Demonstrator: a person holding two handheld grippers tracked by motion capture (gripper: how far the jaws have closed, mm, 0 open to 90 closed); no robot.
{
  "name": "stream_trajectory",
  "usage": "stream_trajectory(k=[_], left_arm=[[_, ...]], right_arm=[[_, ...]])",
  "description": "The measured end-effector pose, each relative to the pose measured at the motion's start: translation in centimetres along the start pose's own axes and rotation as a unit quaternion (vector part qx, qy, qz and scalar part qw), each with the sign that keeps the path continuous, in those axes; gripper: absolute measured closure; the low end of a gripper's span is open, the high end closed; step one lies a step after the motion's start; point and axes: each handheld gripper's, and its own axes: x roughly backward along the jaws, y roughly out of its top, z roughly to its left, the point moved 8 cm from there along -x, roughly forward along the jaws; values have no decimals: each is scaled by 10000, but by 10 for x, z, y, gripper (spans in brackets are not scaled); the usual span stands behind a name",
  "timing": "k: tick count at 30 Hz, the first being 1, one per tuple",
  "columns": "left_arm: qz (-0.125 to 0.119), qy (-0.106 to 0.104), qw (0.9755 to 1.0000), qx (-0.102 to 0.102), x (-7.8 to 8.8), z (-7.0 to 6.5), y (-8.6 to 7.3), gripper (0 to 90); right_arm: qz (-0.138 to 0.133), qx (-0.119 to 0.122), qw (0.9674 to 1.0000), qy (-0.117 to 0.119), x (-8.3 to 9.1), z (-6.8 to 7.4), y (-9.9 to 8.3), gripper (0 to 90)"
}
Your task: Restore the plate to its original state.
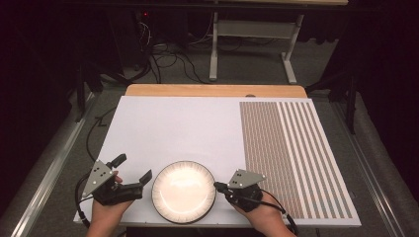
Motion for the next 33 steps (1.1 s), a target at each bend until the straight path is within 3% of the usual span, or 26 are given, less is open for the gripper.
stream_trajectory(k=[9, 17, 22, 23, 28, 29, 33], left_arm=[[31, -16, 10000, 9, -1, 0, -1, 6], [59, -27, 10000, 19, -2, -1, -3, 6], [130, -36, 9999, 13, -3, 0, -5, 6], [130, -36, 9999, 13, -3, 0, -5, 6], [189, -69, 9998, 0, -6, -2, -7, 6], [189, -69, 9998, 0, -6, -2, -7, 6], [240, -120, 9996, -40, -7, -4, -9, 6]], right_arm=[[-255, -236, 9991, -239, 19, -19, 2, 900], [-454, -433, 9972, -411, 39, -35, 1, 793], [-668, -589, 9940, -626, 58, -47, -2, 628], [-668, -589, 9940, -626, 58, -47, -2, 628], [-908, -837, 9888, -841, 76, -58, -7, 439], [-908, -837, 9888, -841, 76, -58, -7, 439], [-1117, -799, 9858, -967, 84, -60, -7, 290]])
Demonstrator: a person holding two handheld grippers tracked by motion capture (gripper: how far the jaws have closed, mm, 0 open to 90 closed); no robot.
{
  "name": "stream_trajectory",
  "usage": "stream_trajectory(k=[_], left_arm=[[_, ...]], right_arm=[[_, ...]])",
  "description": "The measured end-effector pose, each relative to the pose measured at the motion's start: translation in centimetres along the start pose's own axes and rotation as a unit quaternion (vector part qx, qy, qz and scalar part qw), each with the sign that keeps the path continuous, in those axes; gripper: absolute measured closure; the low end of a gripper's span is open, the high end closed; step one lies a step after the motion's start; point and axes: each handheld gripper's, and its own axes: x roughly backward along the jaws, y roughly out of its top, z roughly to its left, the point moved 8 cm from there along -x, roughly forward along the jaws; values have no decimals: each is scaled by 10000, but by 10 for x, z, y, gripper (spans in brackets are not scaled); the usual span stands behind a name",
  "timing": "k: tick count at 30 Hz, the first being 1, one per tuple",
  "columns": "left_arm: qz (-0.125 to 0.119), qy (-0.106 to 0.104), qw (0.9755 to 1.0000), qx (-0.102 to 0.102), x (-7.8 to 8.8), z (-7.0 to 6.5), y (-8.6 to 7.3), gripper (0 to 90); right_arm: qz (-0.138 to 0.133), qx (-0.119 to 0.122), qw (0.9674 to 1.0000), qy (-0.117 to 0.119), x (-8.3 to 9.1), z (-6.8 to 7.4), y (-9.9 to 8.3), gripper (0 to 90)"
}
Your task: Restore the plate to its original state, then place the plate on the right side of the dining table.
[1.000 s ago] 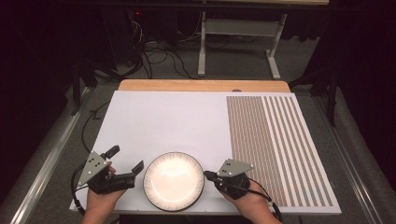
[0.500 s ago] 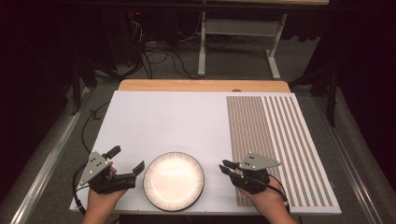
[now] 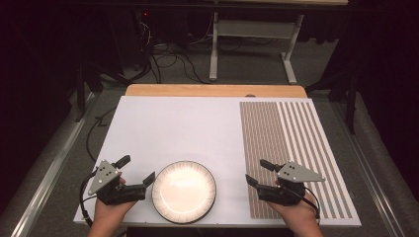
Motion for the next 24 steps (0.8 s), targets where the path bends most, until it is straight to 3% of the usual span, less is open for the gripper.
stream_trajectory(k=[8, 16, 24], left_arm=[[103, -77, 9998, -117, -4, -6, -2, 5], [125, -148, 9997, -150, -5, -9, -1, 5], [142, -92, 9997, -173, -8, -10, 0, 6]], right_arm=[[-221, 91, 9994, -232, 2, 0, 0, 3], [-125, 109, 9996, -228, -2, 2, -4, 3], [-238, 152, 9995, -168, 0, 4, -2, 5]])
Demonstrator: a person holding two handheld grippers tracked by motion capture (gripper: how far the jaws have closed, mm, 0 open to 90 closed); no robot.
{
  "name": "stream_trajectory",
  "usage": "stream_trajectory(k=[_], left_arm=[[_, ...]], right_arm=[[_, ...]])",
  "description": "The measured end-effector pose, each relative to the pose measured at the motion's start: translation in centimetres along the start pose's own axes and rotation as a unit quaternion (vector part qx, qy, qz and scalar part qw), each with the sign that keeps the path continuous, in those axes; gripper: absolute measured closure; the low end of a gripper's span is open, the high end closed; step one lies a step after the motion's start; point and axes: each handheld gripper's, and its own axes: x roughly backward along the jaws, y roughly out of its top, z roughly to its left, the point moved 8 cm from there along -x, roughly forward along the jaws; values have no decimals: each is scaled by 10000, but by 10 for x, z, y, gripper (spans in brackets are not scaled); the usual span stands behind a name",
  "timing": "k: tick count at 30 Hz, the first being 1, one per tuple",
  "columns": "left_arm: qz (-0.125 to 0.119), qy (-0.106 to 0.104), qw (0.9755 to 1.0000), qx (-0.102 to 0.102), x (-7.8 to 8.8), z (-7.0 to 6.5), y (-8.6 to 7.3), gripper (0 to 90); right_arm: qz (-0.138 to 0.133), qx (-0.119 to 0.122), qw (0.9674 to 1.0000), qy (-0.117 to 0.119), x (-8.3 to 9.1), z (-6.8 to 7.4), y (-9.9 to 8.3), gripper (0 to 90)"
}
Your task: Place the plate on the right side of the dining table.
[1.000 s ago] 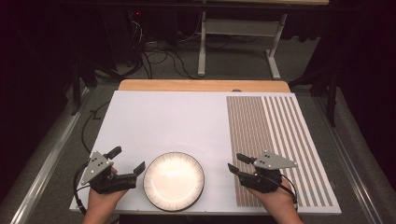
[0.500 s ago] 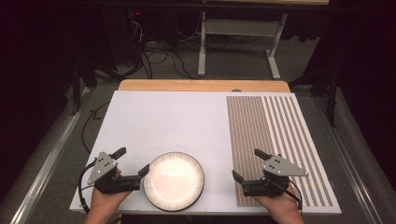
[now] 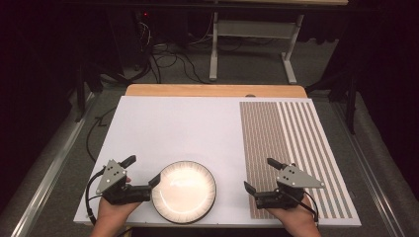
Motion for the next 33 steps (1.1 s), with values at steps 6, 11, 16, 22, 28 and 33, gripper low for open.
stream_trajectory(k=[6, 11, 16, 22, 28, 33], left_arm=[[58, -2, 10000, 22, -3, 1, -1, 11], [80, -44, 10000, -5, -4, 0, -1, 19], [82, -97, 9999, -31, -4, -2, -1, 26], [80, -123, 9999, -43, -3, -4, 0, 26], [86, -130, 9999, -25, -3, -3, 0, 17], [82, -127, 9999, -51, -4, -3, 0, 8]], right_arm=[[52, 82, 9999, 35, 0, 5, 3, 89], [112, 76, 9999, 4, -2, 9, 5, 199], [156, 15, 9999, -10, -6, 12, 6, 305], [154, 153, 9996, 165, -10, 20, 8, 515], [238, 324, 9986, 344, -18, 32, 12, 638], [402, 389, 9971, 513, -30, 39, 14, 732]])
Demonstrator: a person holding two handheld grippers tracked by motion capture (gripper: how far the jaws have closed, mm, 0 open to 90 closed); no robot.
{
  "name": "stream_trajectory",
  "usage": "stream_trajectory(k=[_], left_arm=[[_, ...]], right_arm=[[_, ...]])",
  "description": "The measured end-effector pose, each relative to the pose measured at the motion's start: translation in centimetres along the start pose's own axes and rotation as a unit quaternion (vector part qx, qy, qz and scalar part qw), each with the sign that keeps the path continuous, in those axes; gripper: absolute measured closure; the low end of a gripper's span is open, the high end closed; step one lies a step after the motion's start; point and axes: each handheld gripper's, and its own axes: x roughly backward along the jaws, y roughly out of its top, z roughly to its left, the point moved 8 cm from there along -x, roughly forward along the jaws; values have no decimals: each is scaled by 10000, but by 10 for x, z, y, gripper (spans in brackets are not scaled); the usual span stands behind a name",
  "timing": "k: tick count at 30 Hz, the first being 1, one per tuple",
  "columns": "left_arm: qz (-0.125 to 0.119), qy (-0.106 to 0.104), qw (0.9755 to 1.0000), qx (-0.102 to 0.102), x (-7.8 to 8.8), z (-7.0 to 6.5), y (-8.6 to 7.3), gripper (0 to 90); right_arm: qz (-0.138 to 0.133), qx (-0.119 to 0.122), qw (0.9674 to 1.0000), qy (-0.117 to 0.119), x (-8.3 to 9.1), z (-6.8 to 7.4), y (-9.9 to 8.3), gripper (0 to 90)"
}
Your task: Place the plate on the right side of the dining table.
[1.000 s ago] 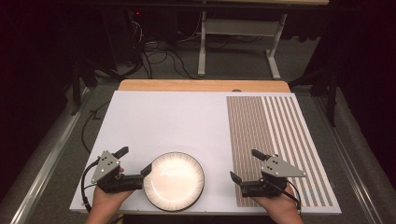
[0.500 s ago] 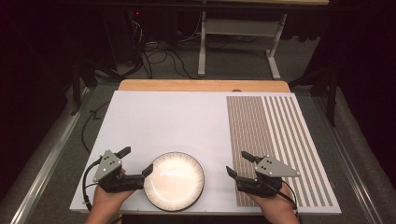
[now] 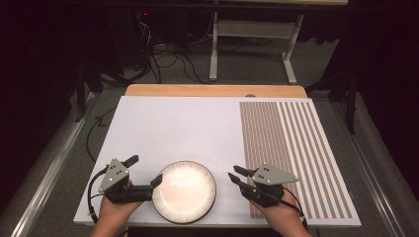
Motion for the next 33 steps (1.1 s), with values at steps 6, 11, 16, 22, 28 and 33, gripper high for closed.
stream_trajectory(k=[6, 11, 16, 22, 28, 33], left_arm=[[-25, 39, 10000, -17, 1, 0, 0, 6], [7, 33, 10000, -45, 0, -1, -1, 5], [-12, 21, 10000, -46, 0, -1, 0, 5], [-13, 1, 10000, -56, 1, -1, 0, 5], [-36, -12, 10000, -14, 2, 0, 1, 6], [-35, -25, 10000, -45, 3, 0, 1, 6]], right_arm=[[158, 58, 9993, 330, -13, 8, 0, 801], [341, 78, 9974, 625, -20, 18, -5, 886], [600, 143, 9948, 807, -30, 29, -15, 900], [873, 189, 9922, 872, -37, 35, -24, 900], [1021, 294, 9906, 856, -39, 38, -28, 900], [1046, 291, 9901, 886, -39, 40, -29, 900]])
